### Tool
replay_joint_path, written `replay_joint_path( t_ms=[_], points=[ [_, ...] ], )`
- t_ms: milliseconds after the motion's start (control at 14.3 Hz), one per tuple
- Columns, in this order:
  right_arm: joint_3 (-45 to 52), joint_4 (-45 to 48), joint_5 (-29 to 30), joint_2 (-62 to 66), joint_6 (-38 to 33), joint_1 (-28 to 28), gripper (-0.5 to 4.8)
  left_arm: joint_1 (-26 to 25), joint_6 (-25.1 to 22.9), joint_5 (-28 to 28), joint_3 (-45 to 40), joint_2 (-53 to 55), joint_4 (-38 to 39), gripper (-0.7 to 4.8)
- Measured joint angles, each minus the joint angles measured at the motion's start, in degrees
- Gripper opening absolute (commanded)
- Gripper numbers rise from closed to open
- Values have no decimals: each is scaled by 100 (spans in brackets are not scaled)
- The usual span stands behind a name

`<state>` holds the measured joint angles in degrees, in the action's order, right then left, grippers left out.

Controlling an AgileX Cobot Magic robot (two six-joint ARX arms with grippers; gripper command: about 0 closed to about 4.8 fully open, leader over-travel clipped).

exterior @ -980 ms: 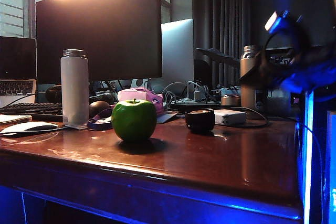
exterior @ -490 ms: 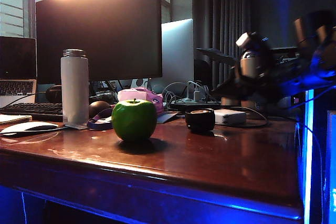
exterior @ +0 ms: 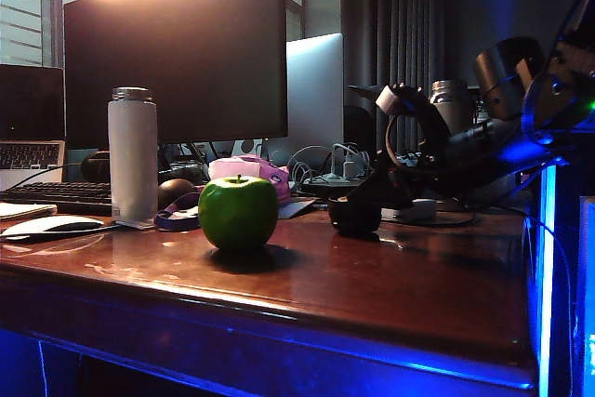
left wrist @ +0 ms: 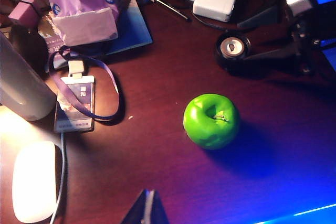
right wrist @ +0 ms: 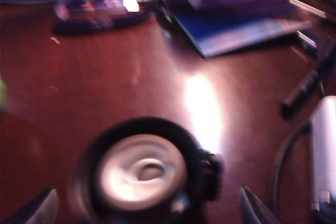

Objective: Stack the black thermos bottle cap from the table onto the green apple.

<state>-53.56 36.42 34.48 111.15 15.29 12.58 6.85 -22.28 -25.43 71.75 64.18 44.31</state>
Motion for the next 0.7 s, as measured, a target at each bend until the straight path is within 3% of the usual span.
replay_joint_path(
  t_ms=[700],
  points=[
    [-691,-833,-146,249,474,179,479,0,0,0,-2,-2,0,-6]
  ],
)
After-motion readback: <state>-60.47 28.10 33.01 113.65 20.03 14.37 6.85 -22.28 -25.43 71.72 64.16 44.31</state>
